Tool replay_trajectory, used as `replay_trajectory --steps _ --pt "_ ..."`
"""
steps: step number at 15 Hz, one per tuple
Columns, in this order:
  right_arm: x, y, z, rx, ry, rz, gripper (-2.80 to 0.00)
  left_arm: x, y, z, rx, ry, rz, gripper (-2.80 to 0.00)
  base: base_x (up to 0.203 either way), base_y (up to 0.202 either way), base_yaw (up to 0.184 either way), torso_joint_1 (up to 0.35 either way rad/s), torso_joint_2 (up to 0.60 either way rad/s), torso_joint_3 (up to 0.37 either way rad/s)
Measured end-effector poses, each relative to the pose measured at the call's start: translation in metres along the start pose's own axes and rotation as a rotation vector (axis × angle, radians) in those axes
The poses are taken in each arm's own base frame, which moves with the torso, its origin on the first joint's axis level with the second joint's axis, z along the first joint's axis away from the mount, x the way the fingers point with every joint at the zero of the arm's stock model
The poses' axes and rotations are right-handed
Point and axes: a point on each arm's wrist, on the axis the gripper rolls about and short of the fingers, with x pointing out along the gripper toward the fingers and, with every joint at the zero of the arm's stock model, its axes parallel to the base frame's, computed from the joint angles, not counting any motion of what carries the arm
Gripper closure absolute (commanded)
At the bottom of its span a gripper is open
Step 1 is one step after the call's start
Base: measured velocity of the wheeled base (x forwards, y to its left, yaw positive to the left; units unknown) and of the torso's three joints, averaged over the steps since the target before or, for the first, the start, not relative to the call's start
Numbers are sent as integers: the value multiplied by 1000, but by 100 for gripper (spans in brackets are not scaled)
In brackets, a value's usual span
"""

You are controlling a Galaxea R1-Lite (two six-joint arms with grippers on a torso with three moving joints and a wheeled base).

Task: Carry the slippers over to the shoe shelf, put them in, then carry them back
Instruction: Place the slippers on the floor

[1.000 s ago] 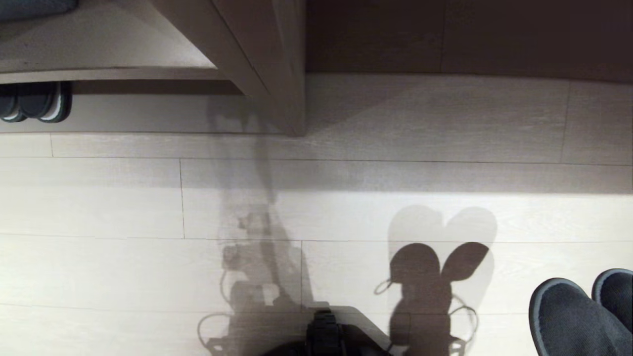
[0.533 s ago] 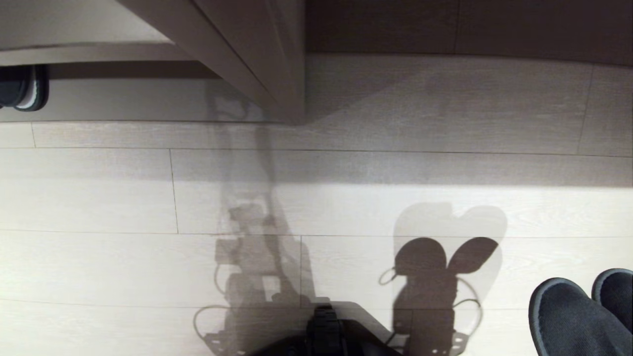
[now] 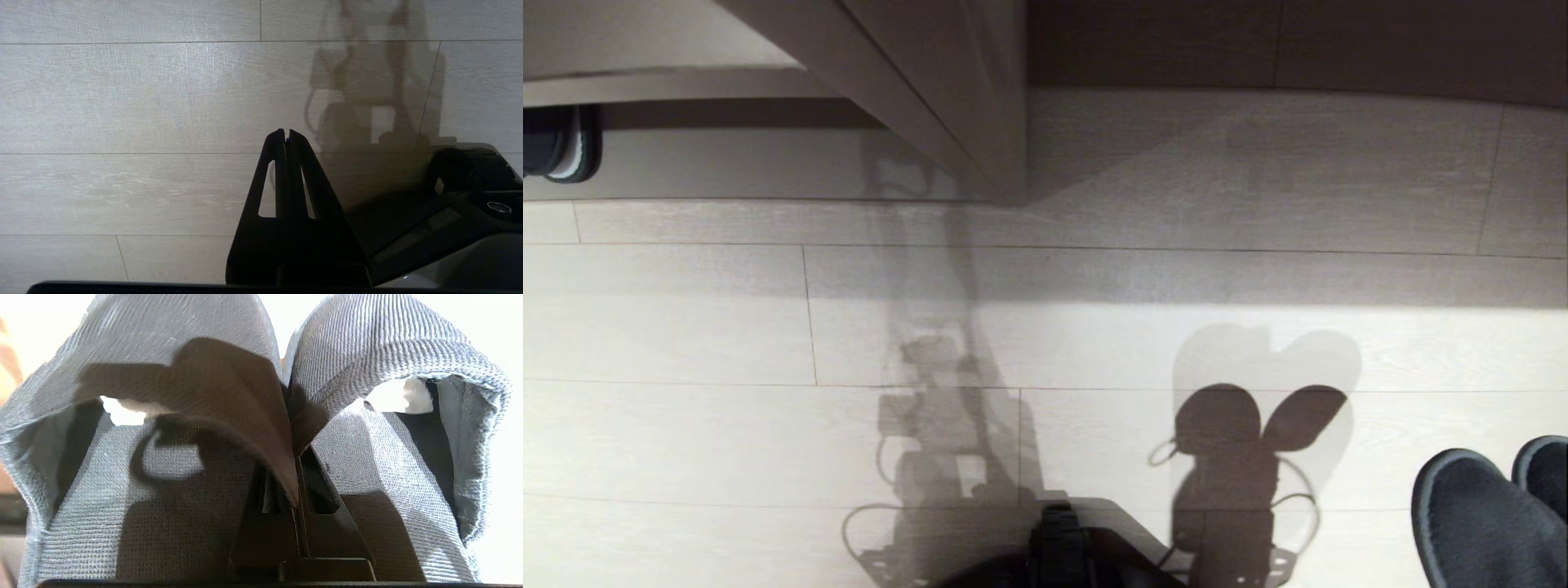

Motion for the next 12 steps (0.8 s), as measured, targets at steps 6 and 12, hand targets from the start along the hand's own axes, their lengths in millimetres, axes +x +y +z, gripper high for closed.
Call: replay_trajectory --steps 6,12 --pt "15 2 72 -15 45 79 0 0 0 0 1 0 0 0 0 0 0 0 0 0" --pt "132 4 116 -84 79 99 0 0 0 0 6 2 3 0 0 0 0 0 0 0"
